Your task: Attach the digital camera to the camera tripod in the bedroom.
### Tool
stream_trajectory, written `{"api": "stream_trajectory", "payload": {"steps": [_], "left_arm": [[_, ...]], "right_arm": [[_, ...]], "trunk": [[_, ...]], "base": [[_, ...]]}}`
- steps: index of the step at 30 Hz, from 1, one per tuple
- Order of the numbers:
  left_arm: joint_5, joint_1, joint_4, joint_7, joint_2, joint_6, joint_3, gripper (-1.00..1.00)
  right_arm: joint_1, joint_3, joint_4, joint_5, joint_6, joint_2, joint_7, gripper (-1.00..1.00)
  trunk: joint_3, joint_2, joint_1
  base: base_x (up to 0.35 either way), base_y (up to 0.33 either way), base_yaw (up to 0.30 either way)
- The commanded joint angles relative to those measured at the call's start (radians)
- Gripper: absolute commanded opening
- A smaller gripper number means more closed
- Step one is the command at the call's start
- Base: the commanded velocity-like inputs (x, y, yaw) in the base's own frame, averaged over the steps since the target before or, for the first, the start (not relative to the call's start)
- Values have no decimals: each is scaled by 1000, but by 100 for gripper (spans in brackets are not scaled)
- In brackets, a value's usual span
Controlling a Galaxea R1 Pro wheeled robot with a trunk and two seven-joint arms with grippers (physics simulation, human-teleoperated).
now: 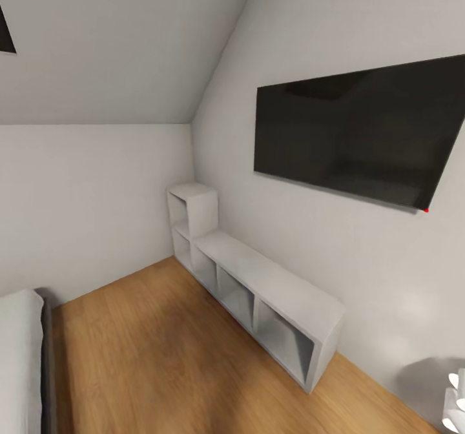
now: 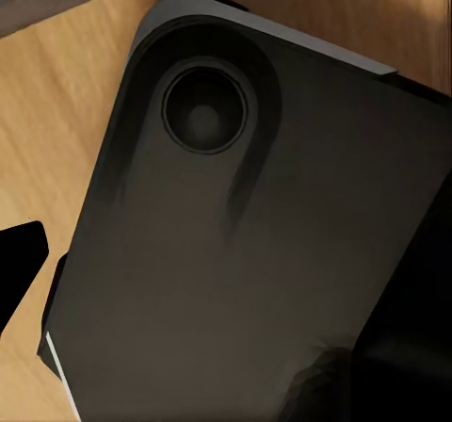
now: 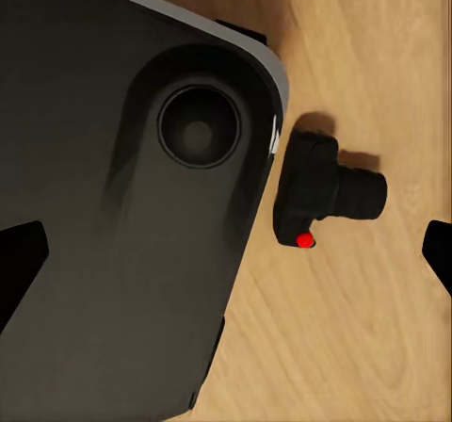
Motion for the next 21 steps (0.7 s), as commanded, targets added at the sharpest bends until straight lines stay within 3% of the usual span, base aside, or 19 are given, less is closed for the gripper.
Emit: {"api": "stream_trajectory", "payload": {"steps": [1,21], "left_arm": [[4,1,-2,0,0,-1,3,100],[4,0,-2,0,0,-1,3,100]], "right_arm": [[0,0,0,4,-3,0,-1,100],[0,-4,0,1,-4,-1,-1,100]], "trunk": [[-1,0,1],[-1,0,1]], "base": [[323,0,0],[321,0,0]]}}
